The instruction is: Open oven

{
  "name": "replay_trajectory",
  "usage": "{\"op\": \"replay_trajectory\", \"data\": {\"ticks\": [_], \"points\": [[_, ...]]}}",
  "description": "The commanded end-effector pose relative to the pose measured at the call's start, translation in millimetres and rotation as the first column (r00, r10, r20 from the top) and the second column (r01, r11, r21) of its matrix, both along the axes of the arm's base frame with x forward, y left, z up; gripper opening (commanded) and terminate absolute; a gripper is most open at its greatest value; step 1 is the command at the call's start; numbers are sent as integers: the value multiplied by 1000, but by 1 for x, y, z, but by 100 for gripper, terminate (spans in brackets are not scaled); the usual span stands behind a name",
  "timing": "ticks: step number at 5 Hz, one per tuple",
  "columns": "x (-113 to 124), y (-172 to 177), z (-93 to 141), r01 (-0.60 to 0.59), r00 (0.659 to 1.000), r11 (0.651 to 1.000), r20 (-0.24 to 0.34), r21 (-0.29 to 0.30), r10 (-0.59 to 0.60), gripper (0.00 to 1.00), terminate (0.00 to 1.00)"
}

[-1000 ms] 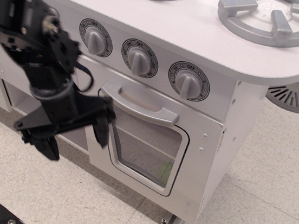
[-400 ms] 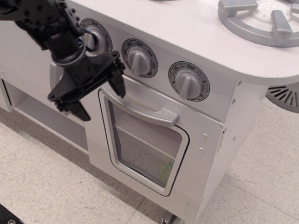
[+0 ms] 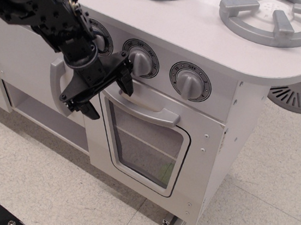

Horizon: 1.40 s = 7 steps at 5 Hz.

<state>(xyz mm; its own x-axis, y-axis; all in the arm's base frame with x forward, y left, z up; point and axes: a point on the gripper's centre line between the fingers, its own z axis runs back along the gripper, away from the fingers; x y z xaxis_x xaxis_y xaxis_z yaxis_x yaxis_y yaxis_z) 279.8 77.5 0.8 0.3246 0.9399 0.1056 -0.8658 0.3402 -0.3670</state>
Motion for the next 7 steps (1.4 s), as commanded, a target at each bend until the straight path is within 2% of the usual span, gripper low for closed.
{"op": "replay_trajectory", "data": {"ticks": [1,2,3,5,6,7], "points": [[8,6,-7,-48,996,999,74,26,46,100,0],[10,5,-13,-61,997,998,50,8,61,100,0],[-3,1,-13,-15,992,1000,-129,-23,12,100,0],[-49,0,-6,54,975,998,-216,18,-49,100,0],[-65,3,2,87,969,996,-232,19,-81,100,0],[-79,3,31,166,949,986,-278,30,-151,100,0]]}}
